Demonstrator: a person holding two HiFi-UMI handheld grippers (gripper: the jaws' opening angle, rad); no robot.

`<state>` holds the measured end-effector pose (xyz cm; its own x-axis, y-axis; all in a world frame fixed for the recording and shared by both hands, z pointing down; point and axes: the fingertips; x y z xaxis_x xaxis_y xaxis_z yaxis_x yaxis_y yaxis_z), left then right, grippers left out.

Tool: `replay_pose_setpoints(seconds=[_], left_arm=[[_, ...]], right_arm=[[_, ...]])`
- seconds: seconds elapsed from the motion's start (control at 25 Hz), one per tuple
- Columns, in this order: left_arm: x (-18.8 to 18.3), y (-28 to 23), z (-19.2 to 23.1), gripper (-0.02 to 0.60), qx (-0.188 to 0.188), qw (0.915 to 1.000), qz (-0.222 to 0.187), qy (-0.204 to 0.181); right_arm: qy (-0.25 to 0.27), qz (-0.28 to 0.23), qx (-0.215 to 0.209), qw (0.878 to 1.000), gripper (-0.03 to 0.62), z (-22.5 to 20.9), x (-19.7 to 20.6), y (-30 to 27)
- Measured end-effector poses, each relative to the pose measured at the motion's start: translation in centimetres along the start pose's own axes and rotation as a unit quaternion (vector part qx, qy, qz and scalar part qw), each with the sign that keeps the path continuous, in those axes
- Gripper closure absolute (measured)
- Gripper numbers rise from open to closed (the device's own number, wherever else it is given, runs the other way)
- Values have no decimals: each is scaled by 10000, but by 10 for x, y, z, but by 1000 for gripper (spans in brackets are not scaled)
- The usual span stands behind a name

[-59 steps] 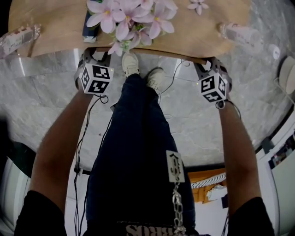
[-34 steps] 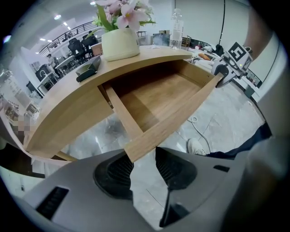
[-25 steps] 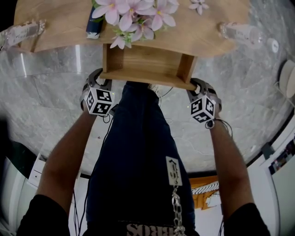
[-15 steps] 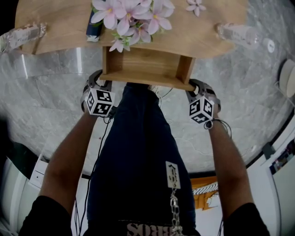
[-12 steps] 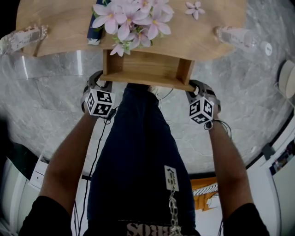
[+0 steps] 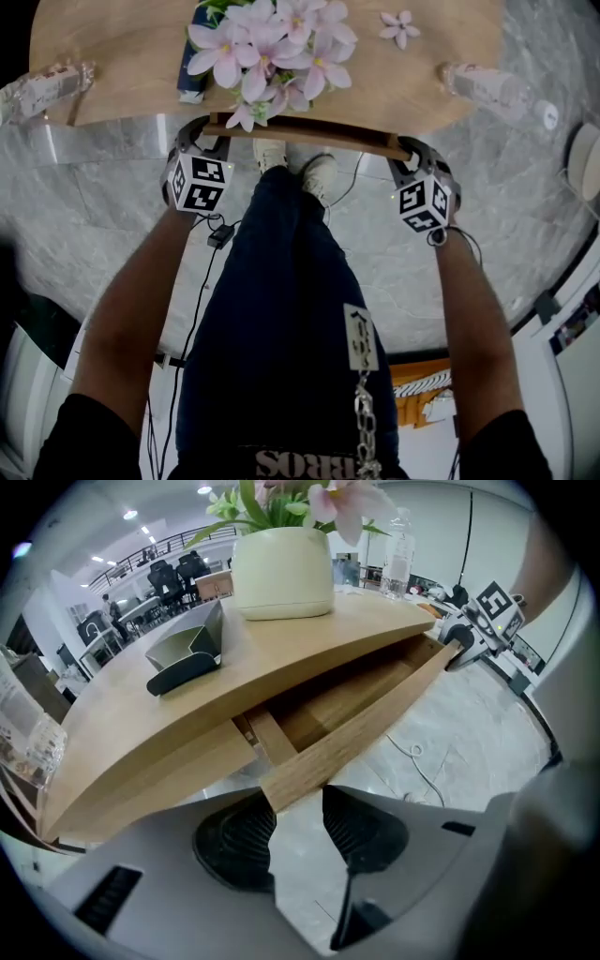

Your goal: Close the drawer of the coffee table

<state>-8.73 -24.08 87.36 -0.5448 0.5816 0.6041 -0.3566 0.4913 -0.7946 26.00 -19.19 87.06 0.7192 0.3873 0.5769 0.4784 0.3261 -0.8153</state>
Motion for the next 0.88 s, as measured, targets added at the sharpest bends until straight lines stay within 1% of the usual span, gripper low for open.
replay_pose_setpoints(seconds=[0.08,0.16,0.24,0.28,0.36,0.4,0.44,0.56,0.6,0.72,0.76,0.8,0.84,0.88], left_arm=[[-5,-4,5,408,10,9999,-56,107],[-9,-8,8,407,24,9996,-87,284],[-12,-12,11,407,52,9983,-136,570],[-14,-14,13,408,56,9970,-153,756],[-19,-17,19,407,32,9941,-185,1069],[-22,-20,22,407,18,9928,-202,1184],[-25,-23,24,407,13,9912,-208,1308],[-29,-29,28,414,-7,9842,-160,1761],[-28,-25,28,416,-41,9815,-122,1912],[-14,3,22,419,-178,9695,46,2446],[-11,16,17,426,-181,9654,81,2602],[-9,30,9,439,-144,9619,84,2730],[-9,47,1,475,-76,9591,36,2831],[-14,64,-8,523,12,9571,-79,2896]], right_arm=[[-80,-43,154,9998,447,-9,-3,-2],[-280,-78,334,9990,436,-16,-6,-5],[-758,-121,547,9955,420,-23,-5,-6],[-1118,-162,674,9913,406,-27,-3,-6],[-1846,-267,956,9778,391,-36,-1,-7],[-2107,-298,1085,9711,391,-41,-1,-8],[-2274,-296,1187,9661,388,-46,-2,-9],[-2551,-149,1402,9566,388,-57,-1,-8],[-2696,-104,1509,9510,388,-57,1,-4],[-3226,44,1873,9278,401,-50,11,22],[-3322,70,1959,9226,407,-46,13,35],[-3345,60,2011,9207,420,-40,12,49],[-3299,-5,2028,9220,461,-34,6,64],[-3200,-132,2009,9258,524,-28,-3,81]])
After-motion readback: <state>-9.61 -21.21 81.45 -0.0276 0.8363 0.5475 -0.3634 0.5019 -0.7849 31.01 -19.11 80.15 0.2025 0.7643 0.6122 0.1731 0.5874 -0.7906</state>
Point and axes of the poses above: the fingertips, and each gripper's own axes: y backward along the fingers, z to its left, x out of its underside, and after that the axes turned 15 degrees about -z, right-handed
